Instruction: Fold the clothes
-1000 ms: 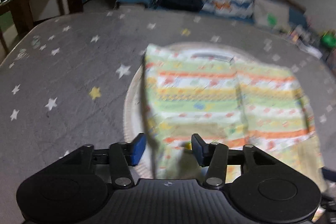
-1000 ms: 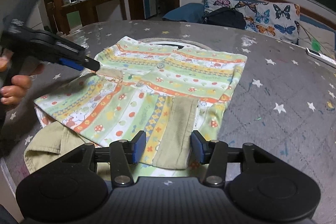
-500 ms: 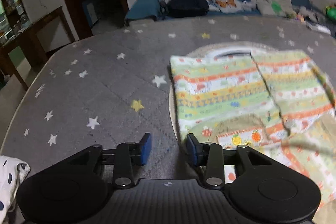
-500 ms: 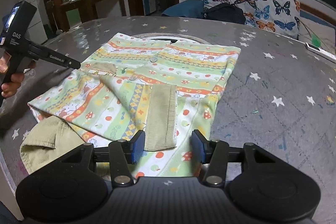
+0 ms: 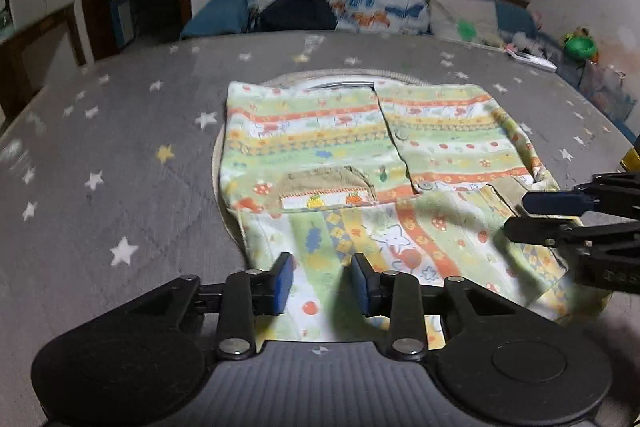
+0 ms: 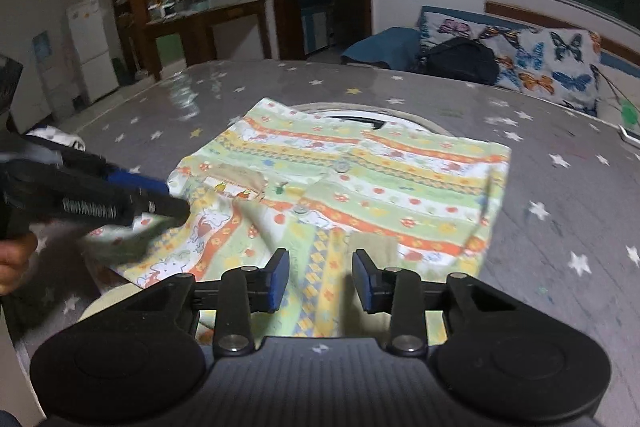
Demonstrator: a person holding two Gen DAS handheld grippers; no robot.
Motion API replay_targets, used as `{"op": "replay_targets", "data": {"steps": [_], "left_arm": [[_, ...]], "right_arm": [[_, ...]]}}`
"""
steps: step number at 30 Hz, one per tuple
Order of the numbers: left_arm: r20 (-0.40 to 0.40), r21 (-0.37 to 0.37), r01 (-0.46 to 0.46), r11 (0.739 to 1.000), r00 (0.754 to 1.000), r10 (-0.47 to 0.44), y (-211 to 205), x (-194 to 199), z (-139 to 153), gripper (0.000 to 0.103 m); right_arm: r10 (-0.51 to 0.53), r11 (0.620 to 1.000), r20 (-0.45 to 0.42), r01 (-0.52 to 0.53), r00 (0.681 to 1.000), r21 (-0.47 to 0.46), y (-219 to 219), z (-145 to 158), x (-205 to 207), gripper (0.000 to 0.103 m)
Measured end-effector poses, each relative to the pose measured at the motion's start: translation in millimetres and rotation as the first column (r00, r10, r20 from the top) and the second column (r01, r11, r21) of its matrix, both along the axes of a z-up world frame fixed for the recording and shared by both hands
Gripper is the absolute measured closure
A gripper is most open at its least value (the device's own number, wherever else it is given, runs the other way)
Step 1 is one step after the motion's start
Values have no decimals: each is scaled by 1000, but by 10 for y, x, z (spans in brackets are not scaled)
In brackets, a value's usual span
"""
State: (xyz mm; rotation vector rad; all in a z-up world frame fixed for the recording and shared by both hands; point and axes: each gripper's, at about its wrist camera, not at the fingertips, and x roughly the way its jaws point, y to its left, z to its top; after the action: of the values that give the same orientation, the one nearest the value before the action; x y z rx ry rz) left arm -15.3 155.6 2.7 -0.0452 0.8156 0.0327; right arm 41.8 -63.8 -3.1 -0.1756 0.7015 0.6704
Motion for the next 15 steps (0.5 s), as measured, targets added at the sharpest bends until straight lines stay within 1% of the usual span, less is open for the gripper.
{"op": "replay_targets", "data": {"steps": [2, 4, 6, 8, 11, 13, 15], "left_arm": [[-5, 24, -8, 1000, 1000, 8, 28, -18, 17, 68], [1, 15, -12, 1000, 1000, 12, 56, -50, 83, 68], [31, 1, -3, 1000, 1000, 2, 53, -82, 164, 68], [42, 1, 9, 1000, 999, -9, 14, -47, 169, 68], [26, 14, 14, 1000, 1000, -14, 12, -37, 114, 67], [15, 22, 17, 1000, 1000, -17, 10, -30, 78, 67], [5, 30, 20, 999, 1000, -20, 8, -22, 41, 67]], "right_arm": [[0, 1000, -7, 0, 1000, -20, 46, -50, 55, 72], [-3, 999, -13, 2, 1000, -33, 75, -83, 104, 74], [-15, 1000, -1, 15, 1000, -21, 72, -43, 62, 73], [-7, 1000, 10, 7, 1000, 3, 105, 13, 64, 73], [25, 999, 17, -25, 1000, 21, 229, 59, 83, 73], [45, 999, 16, -45, 999, -6, 333, -1, 127, 74], [25, 999, 3, -25, 1000, -41, 376, -103, 215, 75]]}}
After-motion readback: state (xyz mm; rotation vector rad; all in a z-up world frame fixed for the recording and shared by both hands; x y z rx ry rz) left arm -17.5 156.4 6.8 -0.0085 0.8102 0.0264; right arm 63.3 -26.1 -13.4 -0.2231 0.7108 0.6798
